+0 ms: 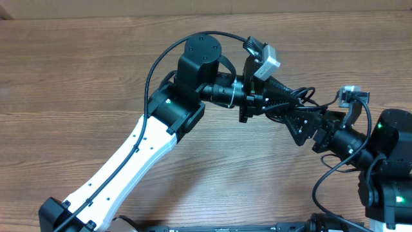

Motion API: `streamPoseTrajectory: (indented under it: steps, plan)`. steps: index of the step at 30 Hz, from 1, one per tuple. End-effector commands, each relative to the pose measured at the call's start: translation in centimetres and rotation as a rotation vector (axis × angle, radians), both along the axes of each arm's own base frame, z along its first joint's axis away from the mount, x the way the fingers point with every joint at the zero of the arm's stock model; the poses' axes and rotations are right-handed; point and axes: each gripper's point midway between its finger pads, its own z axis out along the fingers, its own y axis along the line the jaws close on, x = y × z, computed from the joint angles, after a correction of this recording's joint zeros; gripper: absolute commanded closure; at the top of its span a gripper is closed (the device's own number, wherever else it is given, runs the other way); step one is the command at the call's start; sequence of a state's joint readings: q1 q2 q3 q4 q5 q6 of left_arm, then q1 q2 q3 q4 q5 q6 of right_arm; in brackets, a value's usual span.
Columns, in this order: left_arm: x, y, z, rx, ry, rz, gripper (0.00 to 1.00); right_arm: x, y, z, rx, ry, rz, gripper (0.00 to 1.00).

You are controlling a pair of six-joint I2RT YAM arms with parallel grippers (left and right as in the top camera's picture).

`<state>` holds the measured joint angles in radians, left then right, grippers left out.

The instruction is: Untangle cables

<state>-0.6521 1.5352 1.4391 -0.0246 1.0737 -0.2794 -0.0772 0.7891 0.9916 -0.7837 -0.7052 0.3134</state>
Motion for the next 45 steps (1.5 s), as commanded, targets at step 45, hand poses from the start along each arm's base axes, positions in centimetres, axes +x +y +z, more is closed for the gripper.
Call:
streamPoseTrajectory:
  steps: [45]
  plan:
    - [0.9,2.1,5.0,-0.099,0.082,0.04,0.96,-1.3,2.2,-2.0,-0.017,0.013,0.232,0.08]
